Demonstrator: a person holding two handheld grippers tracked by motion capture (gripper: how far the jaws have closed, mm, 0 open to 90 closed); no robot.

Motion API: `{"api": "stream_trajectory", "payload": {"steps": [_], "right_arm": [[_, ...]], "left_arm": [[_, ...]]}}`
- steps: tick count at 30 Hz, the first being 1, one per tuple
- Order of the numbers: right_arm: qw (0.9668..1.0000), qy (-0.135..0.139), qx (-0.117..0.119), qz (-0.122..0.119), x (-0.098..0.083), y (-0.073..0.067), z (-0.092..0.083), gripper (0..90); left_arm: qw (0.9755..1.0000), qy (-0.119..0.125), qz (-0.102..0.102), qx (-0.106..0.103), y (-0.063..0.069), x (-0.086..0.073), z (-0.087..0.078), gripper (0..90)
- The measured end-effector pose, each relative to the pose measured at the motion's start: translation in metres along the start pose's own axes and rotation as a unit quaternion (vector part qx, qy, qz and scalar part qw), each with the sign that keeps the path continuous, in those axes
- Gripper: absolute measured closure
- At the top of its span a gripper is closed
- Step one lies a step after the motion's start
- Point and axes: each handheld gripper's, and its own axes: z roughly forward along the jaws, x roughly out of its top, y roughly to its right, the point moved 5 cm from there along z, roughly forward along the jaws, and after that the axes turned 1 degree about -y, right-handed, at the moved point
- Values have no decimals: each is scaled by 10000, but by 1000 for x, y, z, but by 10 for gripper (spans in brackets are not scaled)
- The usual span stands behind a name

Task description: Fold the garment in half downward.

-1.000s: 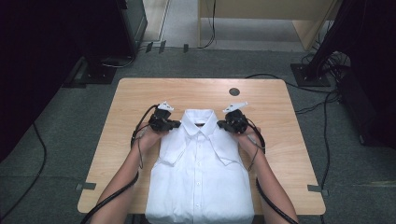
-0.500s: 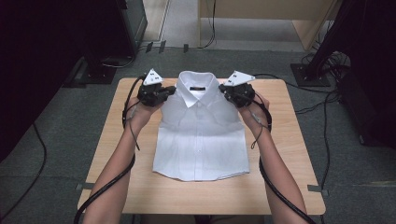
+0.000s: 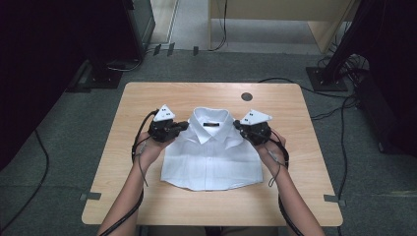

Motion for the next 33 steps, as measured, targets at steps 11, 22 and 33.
{"api": "stream_trajectory", "payload": {"steps": [11, 22, 33], "right_arm": [[9986, -109, 410, 323, -36, -37, -9, 882], [9938, -249, 940, 537, -53, -53, -5, 870], [9929, -329, 1068, 402, -59, -54, -6, 841]], "left_arm": [[9995, -310, 12, -71, 21, -39, -6, 875], [9990, -370, -38, -231, 24, -64, -11, 871], [9972, -486, -26, -576, 28, -71, -13, 841]]}}
